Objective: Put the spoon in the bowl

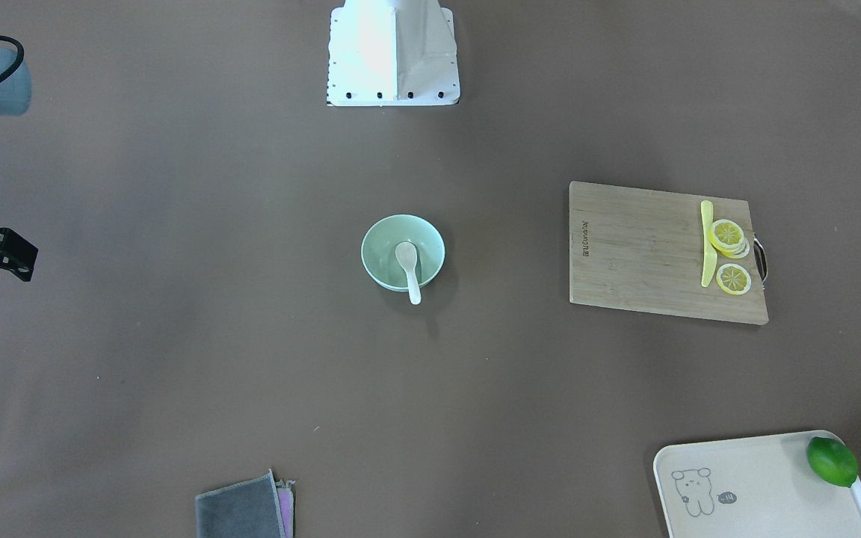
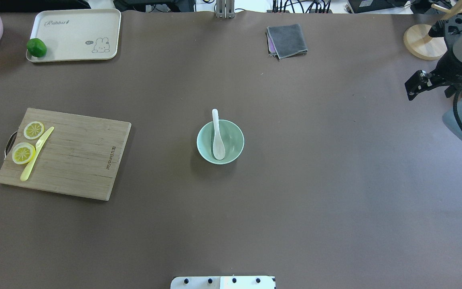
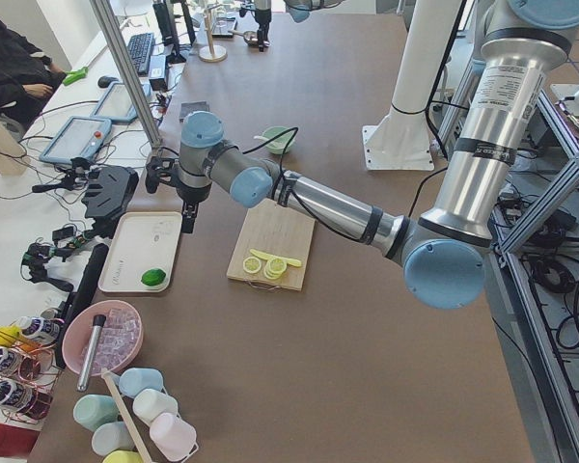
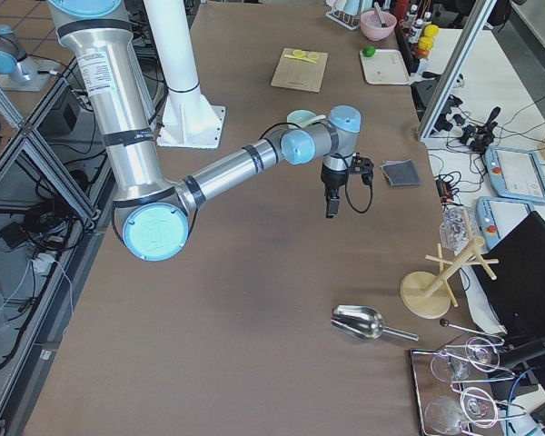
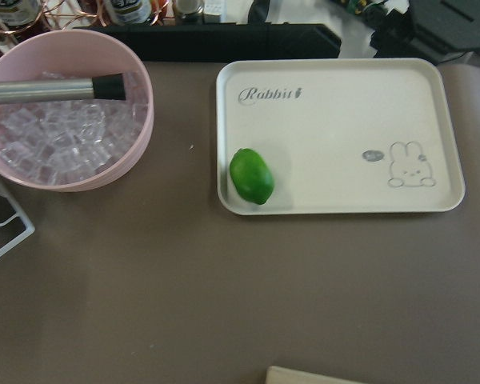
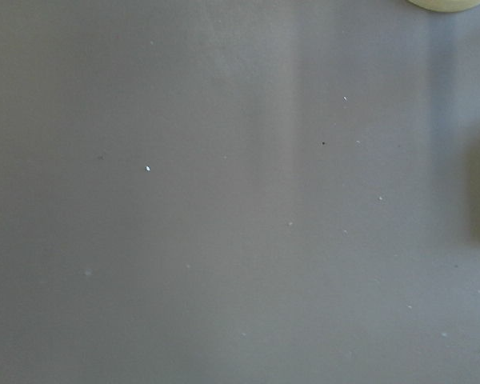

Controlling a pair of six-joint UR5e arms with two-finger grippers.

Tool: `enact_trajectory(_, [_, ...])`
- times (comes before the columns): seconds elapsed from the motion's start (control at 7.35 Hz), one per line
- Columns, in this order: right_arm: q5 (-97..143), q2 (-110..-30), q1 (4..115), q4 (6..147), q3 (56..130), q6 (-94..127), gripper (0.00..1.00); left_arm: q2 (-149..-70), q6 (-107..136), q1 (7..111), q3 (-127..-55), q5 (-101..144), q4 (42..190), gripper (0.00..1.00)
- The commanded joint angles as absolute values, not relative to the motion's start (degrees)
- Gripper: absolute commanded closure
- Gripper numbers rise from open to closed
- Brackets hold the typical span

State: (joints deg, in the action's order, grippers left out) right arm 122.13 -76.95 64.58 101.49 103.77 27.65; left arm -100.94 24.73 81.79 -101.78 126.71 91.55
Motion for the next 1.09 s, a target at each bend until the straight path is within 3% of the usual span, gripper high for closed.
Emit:
enact_trajectory(0.0, [125.0,-84.7,68.0,103.5,104.7,22.8,0.0,-90.7,14.4,84.4,-102.8,124.6,90.2,0.03])
enact_trajectory(0.41, [128.6,-91.3,72.1,100.9,104.0,19.4,0.0,-92.1,10.2,89.7,-98.3,128.3,89.0,0.02])
enact_trajectory(0.95, [131.3,-92.1,74.0,101.1,103.2,19.9,0.0,-92.2,10.5,89.6,-95.3,128.5,89.6,0.02])
